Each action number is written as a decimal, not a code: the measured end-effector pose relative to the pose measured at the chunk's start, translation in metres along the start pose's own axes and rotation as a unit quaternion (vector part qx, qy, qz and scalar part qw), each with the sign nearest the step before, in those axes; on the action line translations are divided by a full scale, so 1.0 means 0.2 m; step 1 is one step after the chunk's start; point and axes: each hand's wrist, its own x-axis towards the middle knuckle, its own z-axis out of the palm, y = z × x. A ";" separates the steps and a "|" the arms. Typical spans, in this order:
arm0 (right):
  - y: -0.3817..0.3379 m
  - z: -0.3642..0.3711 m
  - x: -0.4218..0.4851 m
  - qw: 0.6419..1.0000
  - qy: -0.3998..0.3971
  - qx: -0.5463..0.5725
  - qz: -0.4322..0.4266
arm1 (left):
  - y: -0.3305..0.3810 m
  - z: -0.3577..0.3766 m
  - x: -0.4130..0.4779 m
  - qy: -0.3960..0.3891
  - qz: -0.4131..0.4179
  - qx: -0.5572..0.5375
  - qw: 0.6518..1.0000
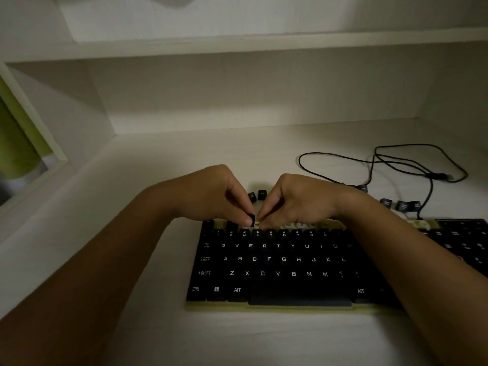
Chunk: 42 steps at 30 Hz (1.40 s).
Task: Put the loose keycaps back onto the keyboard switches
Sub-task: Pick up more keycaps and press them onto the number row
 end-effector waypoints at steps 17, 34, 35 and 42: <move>0.01 0.00 0.01 0.999 -0.007 0.030 0.023 | 0.01 -0.01 -0.02 -0.029 -0.058 -0.035 0.997; 0.01 0.00 0.02 1.000 -0.006 0.016 0.023 | 0.07 0.01 -0.01 -0.019 -0.096 -0.001 0.995; 0.01 0.00 0.02 1.000 -0.007 0.016 0.024 | 0.07 0.01 -0.01 -0.016 -0.096 -0.004 0.995; 0.01 0.00 0.01 0.999 0.000 0.022 0.027 | 0.04 0.01 -0.02 -0.006 -0.086 -0.010 0.996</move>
